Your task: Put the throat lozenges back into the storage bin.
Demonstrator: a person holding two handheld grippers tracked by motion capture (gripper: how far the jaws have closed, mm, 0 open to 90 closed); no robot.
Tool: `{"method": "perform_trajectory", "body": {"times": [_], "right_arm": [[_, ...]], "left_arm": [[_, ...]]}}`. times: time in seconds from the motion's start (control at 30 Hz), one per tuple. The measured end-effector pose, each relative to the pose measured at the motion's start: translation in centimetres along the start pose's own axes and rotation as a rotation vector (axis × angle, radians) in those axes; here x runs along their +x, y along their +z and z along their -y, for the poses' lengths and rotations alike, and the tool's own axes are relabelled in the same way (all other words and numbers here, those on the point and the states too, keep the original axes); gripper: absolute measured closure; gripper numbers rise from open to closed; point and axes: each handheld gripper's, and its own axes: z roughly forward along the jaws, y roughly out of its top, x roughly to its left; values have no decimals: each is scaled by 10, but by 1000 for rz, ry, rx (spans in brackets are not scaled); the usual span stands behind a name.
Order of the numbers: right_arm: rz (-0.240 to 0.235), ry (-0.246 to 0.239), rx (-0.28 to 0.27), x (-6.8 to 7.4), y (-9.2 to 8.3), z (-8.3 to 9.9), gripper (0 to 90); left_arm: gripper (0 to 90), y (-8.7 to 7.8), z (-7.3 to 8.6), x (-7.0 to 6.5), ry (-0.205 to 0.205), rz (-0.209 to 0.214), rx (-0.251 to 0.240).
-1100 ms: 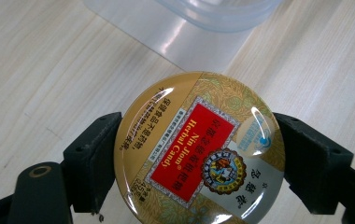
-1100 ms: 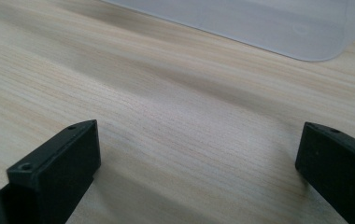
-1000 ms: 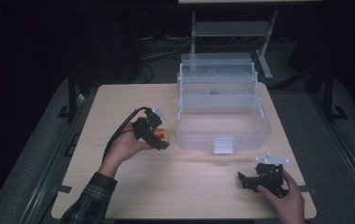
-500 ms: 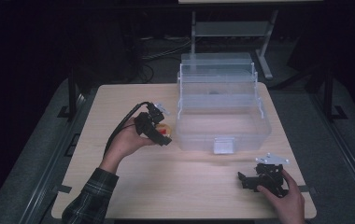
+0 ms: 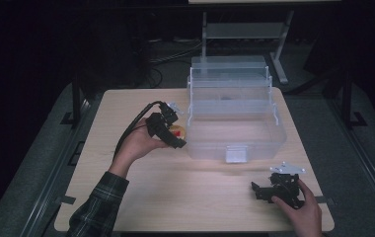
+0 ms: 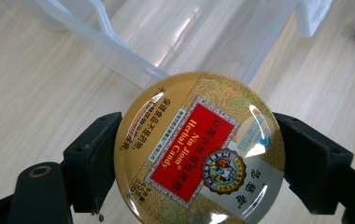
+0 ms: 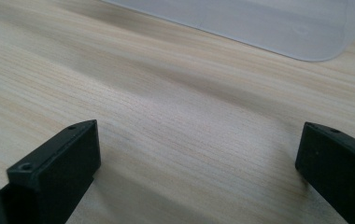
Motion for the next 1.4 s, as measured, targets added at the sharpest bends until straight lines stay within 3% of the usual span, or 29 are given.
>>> {"method": "perform_trajectory", "body": {"times": [0.17, 0.57, 1.4], "right_arm": [[-1, 0, 1, 0, 0, 0, 0], [-1, 0, 0, 0, 0, 0, 0], [0, -1, 0, 0, 0, 0, 0]], "left_arm": [[195, -1, -8, 1, 17, -2, 2], [195, 7, -22, 1, 13, 10, -4], [195, 34, -59, -1, 50, 28, 12]]}}
